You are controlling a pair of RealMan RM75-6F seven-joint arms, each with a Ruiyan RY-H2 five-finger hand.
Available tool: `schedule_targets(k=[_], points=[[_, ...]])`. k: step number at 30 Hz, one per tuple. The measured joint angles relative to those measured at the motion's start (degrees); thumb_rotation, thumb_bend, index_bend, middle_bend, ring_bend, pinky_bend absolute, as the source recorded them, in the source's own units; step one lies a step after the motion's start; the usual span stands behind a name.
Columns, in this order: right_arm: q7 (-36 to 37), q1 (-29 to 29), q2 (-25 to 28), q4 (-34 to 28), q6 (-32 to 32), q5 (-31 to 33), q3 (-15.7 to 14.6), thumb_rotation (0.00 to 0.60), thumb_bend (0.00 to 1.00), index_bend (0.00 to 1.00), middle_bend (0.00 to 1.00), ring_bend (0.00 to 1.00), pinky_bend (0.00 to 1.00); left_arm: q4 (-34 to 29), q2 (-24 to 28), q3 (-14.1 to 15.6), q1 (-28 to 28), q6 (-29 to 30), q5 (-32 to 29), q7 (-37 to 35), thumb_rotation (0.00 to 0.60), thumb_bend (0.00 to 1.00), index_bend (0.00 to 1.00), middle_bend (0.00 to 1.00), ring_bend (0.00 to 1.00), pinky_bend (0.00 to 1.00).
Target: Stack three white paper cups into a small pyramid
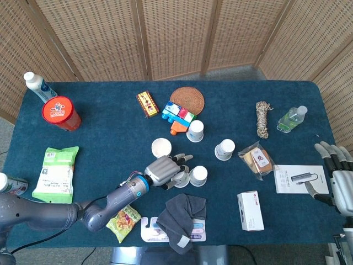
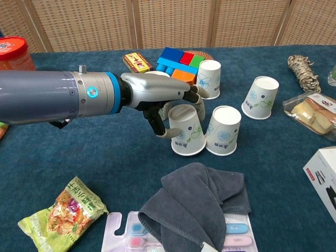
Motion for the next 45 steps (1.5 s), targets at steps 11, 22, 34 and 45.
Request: schedule_targets(k=[11,22,34,45], points=[[0.3,0.0,0.0,0.0,-0.1,-0.2,-0.1,0.6,0.34,0.06,0.0,0.0,0.0,-0.1,0.0,0.4,-0.2,0.2,-1.0,0.7,0.6,0.49,0.19,0.0,0.0,0.29],[0.7,-0.1,0.2,0.0,-0.1,-0.3,-0.1,0.6,0.34,0.06,0.0,0.0,0.0,-0.3,0.0,0.3,-0.2,0.8,-1.3,0.7,0.6,0.48,0.02,0.0,0.0,0.11],[0.9,0.1,0.7,0.1,-0.7,-0.1,-0.1,0.6,0.34,0.05,0.0,0.0,0.0,-3.4,2.6,-0.5,0.8,3.1,0.0,-0.2,0.6,0.47,0.0,0.0,0.0,0.0],[0.4,1.2,0.9,0.7,-3.0,0.9,0.0,0.6,0.34,0.03,0.0,0.0,0.0,-13.7,11.0,-0.4,4.2,8.3,7.1,-1.4,0.6,0.47,0.0,0.0,0.0,0.0]])
